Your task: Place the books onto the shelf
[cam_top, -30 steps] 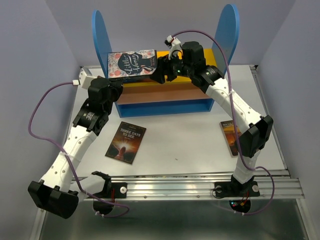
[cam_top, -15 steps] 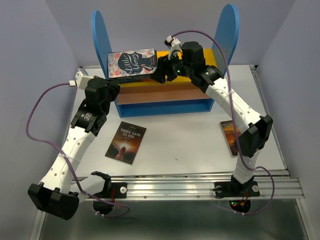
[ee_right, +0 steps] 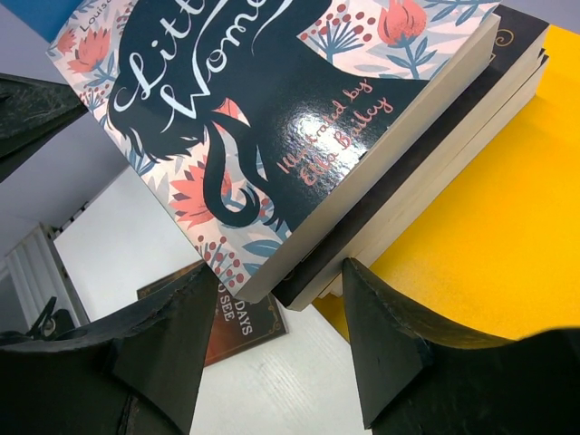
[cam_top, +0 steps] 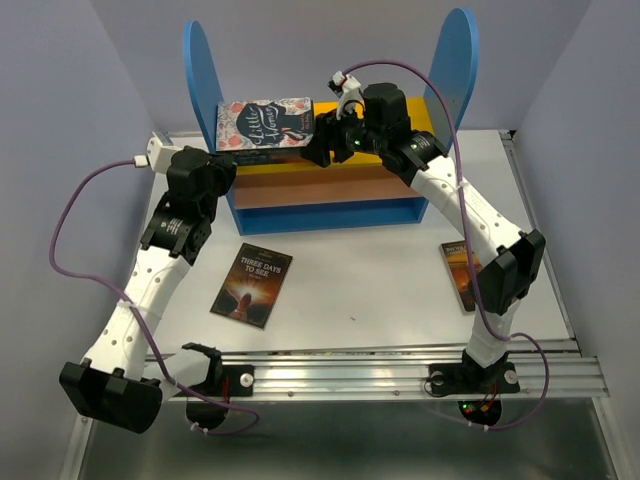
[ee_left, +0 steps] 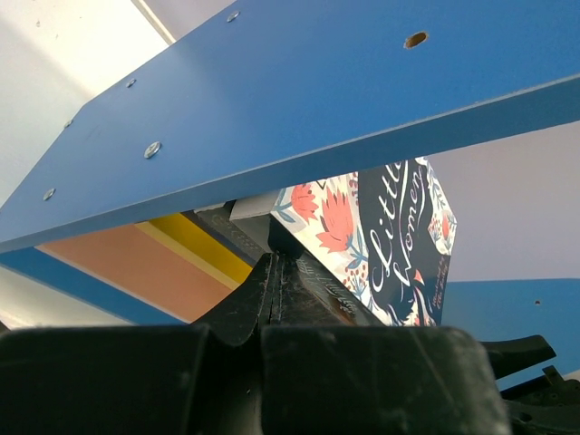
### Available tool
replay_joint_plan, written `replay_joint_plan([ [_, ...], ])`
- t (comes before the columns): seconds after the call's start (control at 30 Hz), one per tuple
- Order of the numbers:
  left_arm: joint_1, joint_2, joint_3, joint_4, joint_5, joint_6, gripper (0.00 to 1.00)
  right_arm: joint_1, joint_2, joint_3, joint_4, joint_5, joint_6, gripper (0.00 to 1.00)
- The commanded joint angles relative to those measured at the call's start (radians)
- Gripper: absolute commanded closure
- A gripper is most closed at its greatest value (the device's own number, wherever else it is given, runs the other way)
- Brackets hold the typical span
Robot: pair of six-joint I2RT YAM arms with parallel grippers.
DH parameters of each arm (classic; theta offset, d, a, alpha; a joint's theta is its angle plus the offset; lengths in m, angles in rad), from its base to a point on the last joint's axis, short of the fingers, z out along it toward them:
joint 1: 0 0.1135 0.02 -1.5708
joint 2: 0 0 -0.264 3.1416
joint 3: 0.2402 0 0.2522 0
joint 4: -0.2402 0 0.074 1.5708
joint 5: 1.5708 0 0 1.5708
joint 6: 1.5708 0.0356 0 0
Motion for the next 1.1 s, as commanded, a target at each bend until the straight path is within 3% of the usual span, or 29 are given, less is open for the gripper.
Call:
replay_joint_plan([
  [0.0,0.007,0.008,0.05,0.047,0.007,0.028,1.0,0.034,0.038,0.059,0.094,-0.033,-0.004,0.37],
  [0.33,0.008,-0.065,0.008,0.061,0.038,0.033,1.0,0.034,0.046,0.084,0.094,-0.007,-0.001,0.39],
  [0.5,0.008,-0.13,0.002,0.026,0.088,0.106,0.98,0.034,0.015,0.055,0.094,0.054,0.003,0.33],
  [0.53,0.007,-0.137,0.004,0.01,0.103,0.121,0.93,0.034,0.003,0.041,0.094,0.069,0.002,0.28],
  [0.57,0.008,-0.147,-0.01,-0.004,0.142,0.158,0.79,0.034,-0.029,0.026,0.094,0.083,0.002,0.24],
  [0.63,0.007,-0.183,-0.041,-0.037,0.177,0.187,0.65,0.034,-0.072,-0.039,0.097,0.134,0.002,0.15],
  [0.67,0.008,-0.214,-0.085,-0.056,0.211,0.21,0.49,0.034,-0.126,-0.066,0.097,0.175,0.008,0.02],
  [0.8,0.008,-0.304,-0.223,-0.129,0.257,0.237,0.03,0.034,-0.308,-0.299,0.143,0.247,0.054,0.0],
  [0.93,0.007,-0.4,-0.352,-0.211,0.251,0.248,0.01,0.034,-0.513,-0.604,0.217,0.273,0.135,0.0],
  [1.07,0.007,-0.498,-0.551,-0.232,0.222,0.168,0.01,0.045,-0.649,-0.923,0.3,0.225,0.282,0.0],
])
